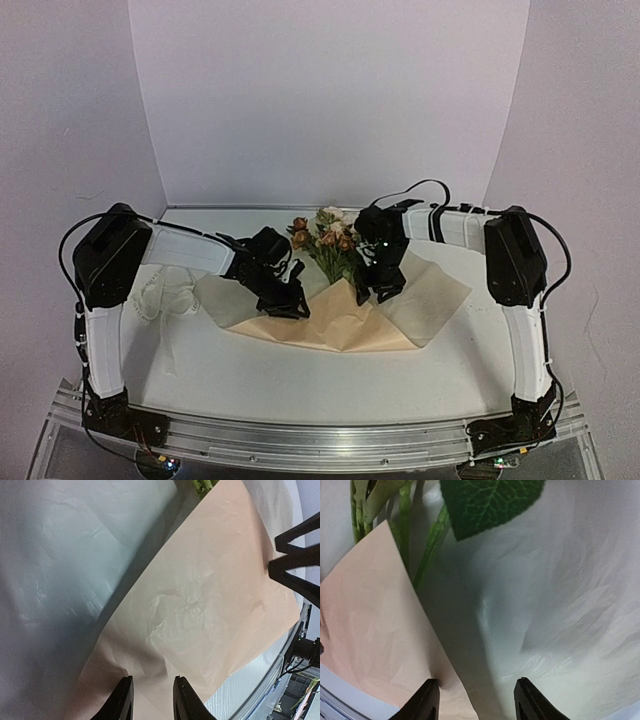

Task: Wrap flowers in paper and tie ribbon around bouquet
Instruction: Fold the bottom corner of the flattened wrapping paper at the center of the board, then press the fold line on the 1/4-folded wrapping paper, then fold the one-fourth-folded wrapping paper at the center of the board.

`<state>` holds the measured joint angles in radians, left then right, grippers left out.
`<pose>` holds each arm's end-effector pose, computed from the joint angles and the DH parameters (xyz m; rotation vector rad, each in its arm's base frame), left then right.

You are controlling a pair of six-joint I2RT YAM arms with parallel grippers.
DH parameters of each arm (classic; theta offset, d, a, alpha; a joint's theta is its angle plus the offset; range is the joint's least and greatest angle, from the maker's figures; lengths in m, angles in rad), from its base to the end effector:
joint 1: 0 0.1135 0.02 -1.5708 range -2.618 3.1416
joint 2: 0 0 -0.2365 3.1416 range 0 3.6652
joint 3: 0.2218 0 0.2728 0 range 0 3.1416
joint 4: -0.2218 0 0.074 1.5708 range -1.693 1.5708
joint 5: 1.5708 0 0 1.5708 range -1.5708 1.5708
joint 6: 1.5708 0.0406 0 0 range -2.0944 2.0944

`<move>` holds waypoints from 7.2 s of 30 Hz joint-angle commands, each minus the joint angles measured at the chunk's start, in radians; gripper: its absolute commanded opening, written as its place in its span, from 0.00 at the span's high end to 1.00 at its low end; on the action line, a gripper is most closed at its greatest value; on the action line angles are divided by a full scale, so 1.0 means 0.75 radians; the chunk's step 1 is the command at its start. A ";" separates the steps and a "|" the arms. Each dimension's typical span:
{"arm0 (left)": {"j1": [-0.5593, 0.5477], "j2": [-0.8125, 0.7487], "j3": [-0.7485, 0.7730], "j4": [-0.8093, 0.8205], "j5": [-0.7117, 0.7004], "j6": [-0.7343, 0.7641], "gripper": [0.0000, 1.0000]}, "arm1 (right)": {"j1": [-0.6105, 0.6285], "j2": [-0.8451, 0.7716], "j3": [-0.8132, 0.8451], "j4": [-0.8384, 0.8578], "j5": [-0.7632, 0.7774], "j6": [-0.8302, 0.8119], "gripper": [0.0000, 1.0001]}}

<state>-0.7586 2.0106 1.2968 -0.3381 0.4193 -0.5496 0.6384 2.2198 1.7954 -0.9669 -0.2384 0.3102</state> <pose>0.2907 -0.2983 0.1022 0.4547 2.8009 -0.9359 0.3560 0.2761 0.1354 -0.5321 3.0116 0.4515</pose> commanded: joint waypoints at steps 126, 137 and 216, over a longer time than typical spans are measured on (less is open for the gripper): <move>0.038 0.121 -0.052 -0.052 0.009 -0.091 0.87 | 0.064 -0.676 -1.277 0.968 -0.138 0.845 0.85; 0.050 0.123 -0.043 -0.059 0.019 -0.080 0.87 | -0.102 -0.907 -1.502 0.909 -0.115 0.808 0.85; 0.050 0.182 0.070 -0.091 0.099 -0.078 0.87 | 0.200 -1.217 -2.094 1.484 0.634 1.349 0.44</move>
<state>-0.7307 2.1030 1.3372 -0.3408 0.5505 -0.6263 0.7728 1.3646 0.2968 0.3546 0.1809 1.2695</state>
